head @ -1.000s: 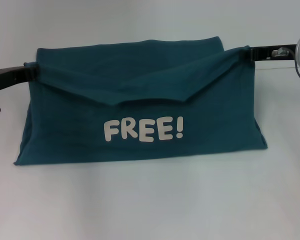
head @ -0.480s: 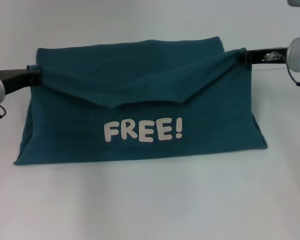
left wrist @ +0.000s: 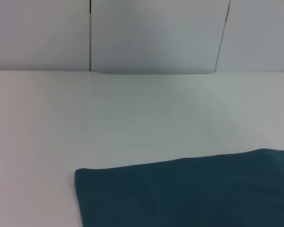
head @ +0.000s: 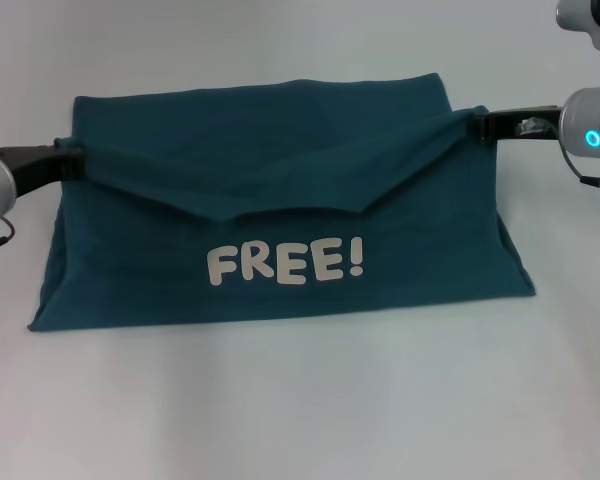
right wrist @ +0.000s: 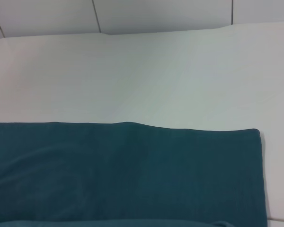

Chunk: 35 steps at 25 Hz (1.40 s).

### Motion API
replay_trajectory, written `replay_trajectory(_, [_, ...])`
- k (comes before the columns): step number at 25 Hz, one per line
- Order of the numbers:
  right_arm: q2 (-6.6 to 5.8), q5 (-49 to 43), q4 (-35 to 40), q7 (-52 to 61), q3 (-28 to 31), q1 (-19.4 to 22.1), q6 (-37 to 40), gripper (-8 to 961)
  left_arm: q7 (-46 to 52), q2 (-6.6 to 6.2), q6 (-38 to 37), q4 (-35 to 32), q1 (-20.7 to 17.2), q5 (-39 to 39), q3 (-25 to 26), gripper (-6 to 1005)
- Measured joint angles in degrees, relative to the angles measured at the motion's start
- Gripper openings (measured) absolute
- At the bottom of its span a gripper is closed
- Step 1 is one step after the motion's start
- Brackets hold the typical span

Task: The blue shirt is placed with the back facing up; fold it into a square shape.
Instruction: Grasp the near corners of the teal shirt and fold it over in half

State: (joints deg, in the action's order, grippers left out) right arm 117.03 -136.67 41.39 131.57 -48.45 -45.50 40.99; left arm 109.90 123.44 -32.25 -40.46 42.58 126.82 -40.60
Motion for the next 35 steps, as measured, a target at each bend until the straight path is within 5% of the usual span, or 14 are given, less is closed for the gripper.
replay_trajectory(9, [0.56, 0.28, -0.27, 0.49, 0.37, 0.5, -3.49, 70, -1.08, 0.36, 3.51, 1.98, 0.46, -0.43, -2.24, 82])
replay_trajectory(12, [0.64, 0.22, -0.34, 0.55, 0.31, 0.51, -4.21, 254, -1.2, 0.21, 3.98, 3.23, 1.07, -0.47, -2.32, 90])
replay_trajectory(22, [0.88, 0.23, -0.35, 0.55, 0.05, 0.58, -4.62, 478, -0.76, -0.03, 4.11, 3.64, 1.98, -0.53, -2.01, 465])
replay_trajectory(26, [0.93, 0.21, -0.35, 0.54, 0.03, 0.97, -4.33, 644, -0.13, -0.43, 4.12, 3.64, 1.83, -0.53, -1.61, 628])
replay_trajectory(33, [0.68, 0.12, 0.32, 0.51, 0.27, 1.7, -1.64, 915, 7.1, -3.06, -2.58, 2.87, -0.17, -0.07, -1.59, 920])
replay_trajectory(35, [0.39, 0.08, 0.93, 0.52, 0.42, 1.84, 0.45, 921, 9.72, -3.83, -6.56, 1.54, -1.35, 0.14, -1.56, 924])
